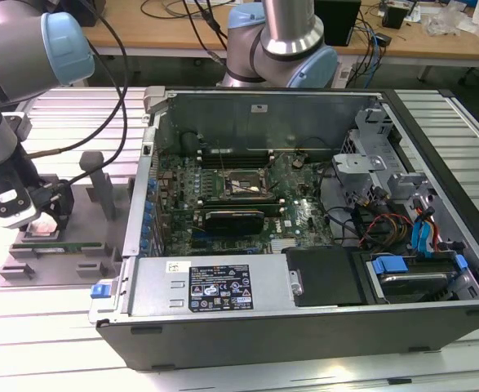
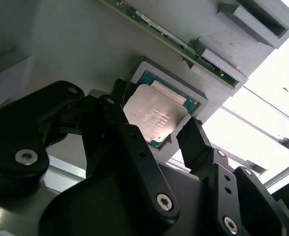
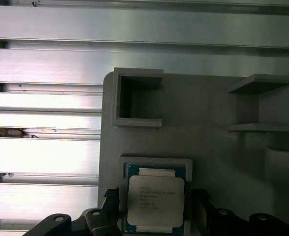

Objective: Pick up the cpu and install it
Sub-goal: 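Pick up the cpu and move it towards the insertion slot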

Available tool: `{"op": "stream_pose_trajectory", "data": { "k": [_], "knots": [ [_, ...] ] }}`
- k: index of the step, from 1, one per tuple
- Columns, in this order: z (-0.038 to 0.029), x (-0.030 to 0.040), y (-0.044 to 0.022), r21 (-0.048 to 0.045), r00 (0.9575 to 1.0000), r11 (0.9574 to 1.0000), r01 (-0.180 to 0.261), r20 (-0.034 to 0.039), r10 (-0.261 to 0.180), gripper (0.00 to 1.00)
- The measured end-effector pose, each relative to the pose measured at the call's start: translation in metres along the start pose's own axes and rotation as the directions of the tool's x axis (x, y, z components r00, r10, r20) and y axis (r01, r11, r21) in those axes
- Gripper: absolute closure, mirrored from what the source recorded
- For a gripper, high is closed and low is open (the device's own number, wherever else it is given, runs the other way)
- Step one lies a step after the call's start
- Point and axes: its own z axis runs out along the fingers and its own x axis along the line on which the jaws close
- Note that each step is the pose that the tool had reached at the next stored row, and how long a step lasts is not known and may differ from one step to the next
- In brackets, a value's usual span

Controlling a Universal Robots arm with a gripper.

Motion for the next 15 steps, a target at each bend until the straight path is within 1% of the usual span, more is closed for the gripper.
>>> {"op": "stream_pose_trajectory", "data": {
  "k": [6,7,12,13,14,15],
  "knots": [
    [0.0005,-0.0001,0.0,-0.0001,1.0,1.0,0.0,0.0004,0.0,0.32],
    [0.0005,-0.0001,0.0,-0.0001,1.0,1.0,0.0,0.0004,0.0,0.4],
    [-0.0005,-0.0001,0.0001,-0.0001,1.0,1.0,0.0,0.0005,0.0,0.4],
    [-0.0007,-0.0001,0.0001,-0.0001,1.0,1.0,0.0,0.0003,0.0,0.42],
    [-0.0008,0.0,0.0001,0.0,1.0,1.0,0.0,0.0002,0.0,0.45],
    [-0.0008,-0.0001,0.0001,-0.0001,1.0,1.0,0.0,0.0004,0.0,0.45]
  ]
}}
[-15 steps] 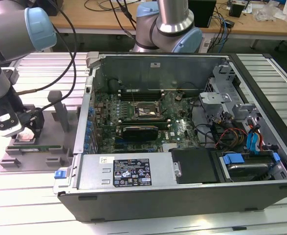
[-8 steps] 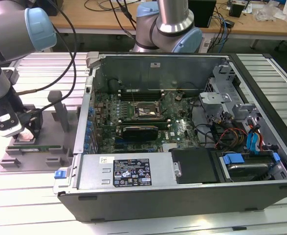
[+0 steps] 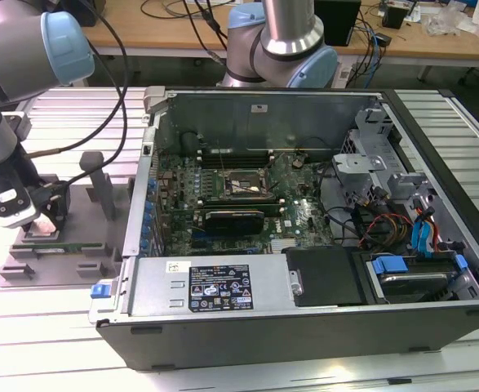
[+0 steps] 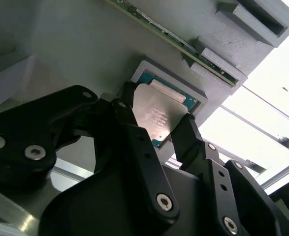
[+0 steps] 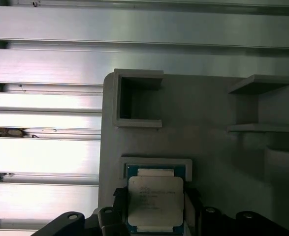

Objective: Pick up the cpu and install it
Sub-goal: 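Pick up the cpu and move it towards the insertion slot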

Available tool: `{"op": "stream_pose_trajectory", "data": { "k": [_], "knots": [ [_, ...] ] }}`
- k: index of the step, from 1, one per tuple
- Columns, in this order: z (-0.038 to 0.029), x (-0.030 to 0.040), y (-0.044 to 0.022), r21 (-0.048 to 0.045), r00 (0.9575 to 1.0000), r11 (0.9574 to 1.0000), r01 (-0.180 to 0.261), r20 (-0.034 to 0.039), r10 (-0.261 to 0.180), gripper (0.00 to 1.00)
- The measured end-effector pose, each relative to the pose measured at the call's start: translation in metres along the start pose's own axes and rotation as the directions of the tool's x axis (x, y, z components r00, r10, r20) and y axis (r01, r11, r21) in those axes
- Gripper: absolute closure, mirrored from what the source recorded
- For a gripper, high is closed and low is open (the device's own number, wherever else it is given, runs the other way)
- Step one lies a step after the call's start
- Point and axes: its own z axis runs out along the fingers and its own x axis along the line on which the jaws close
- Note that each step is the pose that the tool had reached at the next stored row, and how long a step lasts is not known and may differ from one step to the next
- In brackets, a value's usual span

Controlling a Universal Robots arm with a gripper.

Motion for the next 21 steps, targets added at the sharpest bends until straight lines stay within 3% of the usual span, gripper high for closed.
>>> {"op": "stream_pose_trajectory", "data": {
  "k": [4,12,18,21],
  "knots": [
    [-0.0007,0.0,0.0,0.0001,1.0,1.0,0.0,-0.0001,0.0,0.45],
    [-0.0086,-0.0001,0.0004,-0.0002,1.0,1.0,0.0,0.0,0.0,0.45],
    [-0.0193,-0.0003,0.0009,-0.0002,1.0,1.0,0.0,0.0,0.0,0.45],
    [-0.031,-0.0007,0.0014,-0.0002,1.0,1.0,0.0,0.0,0.0,0.45]
  ]
}}
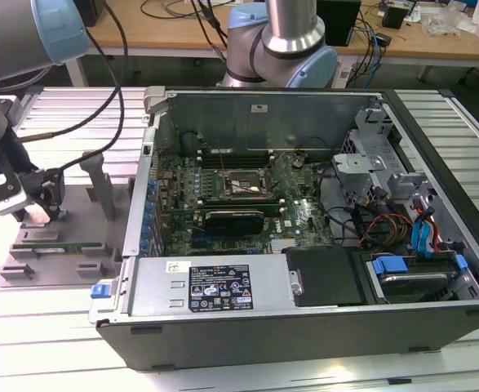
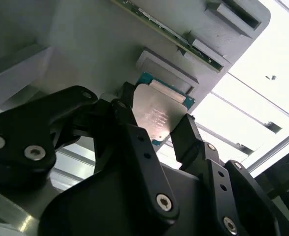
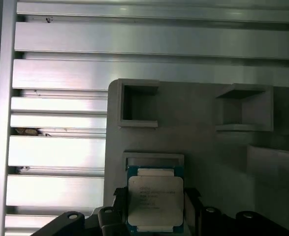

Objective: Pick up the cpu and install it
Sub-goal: 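Pick up the cpu and move it towards the insertion slot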

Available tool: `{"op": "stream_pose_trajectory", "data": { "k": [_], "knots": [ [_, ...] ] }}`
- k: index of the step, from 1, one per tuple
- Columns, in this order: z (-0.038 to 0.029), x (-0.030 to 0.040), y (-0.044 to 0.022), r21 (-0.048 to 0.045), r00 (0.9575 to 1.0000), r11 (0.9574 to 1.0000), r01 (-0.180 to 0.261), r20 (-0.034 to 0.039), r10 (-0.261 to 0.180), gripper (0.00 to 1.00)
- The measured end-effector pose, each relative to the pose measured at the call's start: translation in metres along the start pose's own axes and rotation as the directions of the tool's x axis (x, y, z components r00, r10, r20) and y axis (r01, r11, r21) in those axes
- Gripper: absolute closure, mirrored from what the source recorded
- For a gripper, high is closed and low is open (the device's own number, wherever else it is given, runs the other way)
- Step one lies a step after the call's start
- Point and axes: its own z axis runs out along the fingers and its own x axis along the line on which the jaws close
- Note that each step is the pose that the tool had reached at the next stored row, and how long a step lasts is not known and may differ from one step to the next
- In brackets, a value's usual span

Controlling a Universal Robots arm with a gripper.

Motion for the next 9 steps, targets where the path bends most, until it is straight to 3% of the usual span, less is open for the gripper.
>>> {"op": "stream_pose_trajectory", "data": {
  "k": [2,7,9],
  "knots": [
    [-0.0078,-0.0003,0.0004,0.0001,1.0,1.0,-0.001,0.0,0.001,0.45],
    [-0.0182,-0.0005,0.0009,0.0001,1.0,1.0,-0.007,0.0003,0.007,0.45],
    [-0.0298,-0.0007,0.0014,0.0,1.0,1.0,-0.007,0.0003,0.007,0.45]
  ]
}}
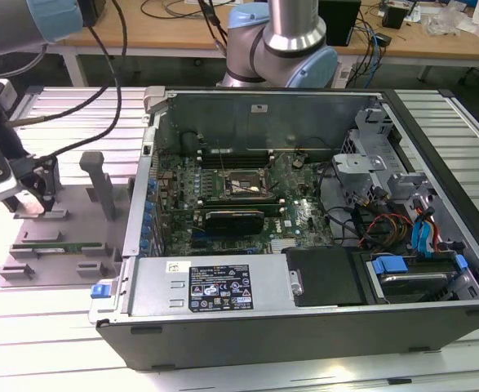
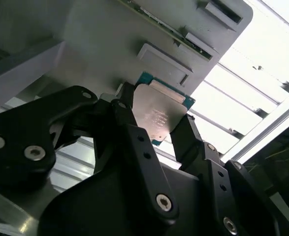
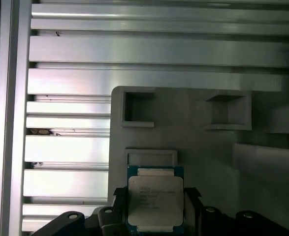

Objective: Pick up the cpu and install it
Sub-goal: 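Pick up the cpu and move it towards the insertion slot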

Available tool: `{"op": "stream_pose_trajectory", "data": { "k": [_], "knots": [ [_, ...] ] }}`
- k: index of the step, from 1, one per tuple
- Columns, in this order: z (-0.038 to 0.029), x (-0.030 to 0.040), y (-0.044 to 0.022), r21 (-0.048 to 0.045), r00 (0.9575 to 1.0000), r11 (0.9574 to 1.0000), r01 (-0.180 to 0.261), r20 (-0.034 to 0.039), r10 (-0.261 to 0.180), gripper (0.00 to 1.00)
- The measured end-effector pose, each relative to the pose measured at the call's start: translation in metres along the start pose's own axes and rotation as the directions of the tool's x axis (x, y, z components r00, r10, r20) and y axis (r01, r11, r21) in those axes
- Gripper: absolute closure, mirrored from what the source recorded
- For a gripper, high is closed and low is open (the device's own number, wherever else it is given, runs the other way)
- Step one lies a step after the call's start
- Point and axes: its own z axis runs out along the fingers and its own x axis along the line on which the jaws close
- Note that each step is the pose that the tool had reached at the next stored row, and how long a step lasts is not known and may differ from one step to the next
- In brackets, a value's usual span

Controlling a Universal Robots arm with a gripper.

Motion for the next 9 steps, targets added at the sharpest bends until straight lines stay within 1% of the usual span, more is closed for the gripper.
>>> {"op": "stream_pose_trajectory", "data": {
  "k": [1,5,7,9],
  "knots": [
    [-0.006,-0.0001,0.0003,0.0,1.0,1.0,0.0,0.0,0.0,0.45],
    [-0.0177,-0.0001,0.0008,0.0001,1.0,1.0,0.0,0.0,0.0,0.45],
    [-0.0198,-0.0002,0.0009,-0.0001,1.0,1.0,0.0,0.0,0.0,0.45],
    [-0.0198,-0.0002,0.0009,-0.0001,1.0,1.0,0.0,0.0003,0.0,0.45]
  ]
}}
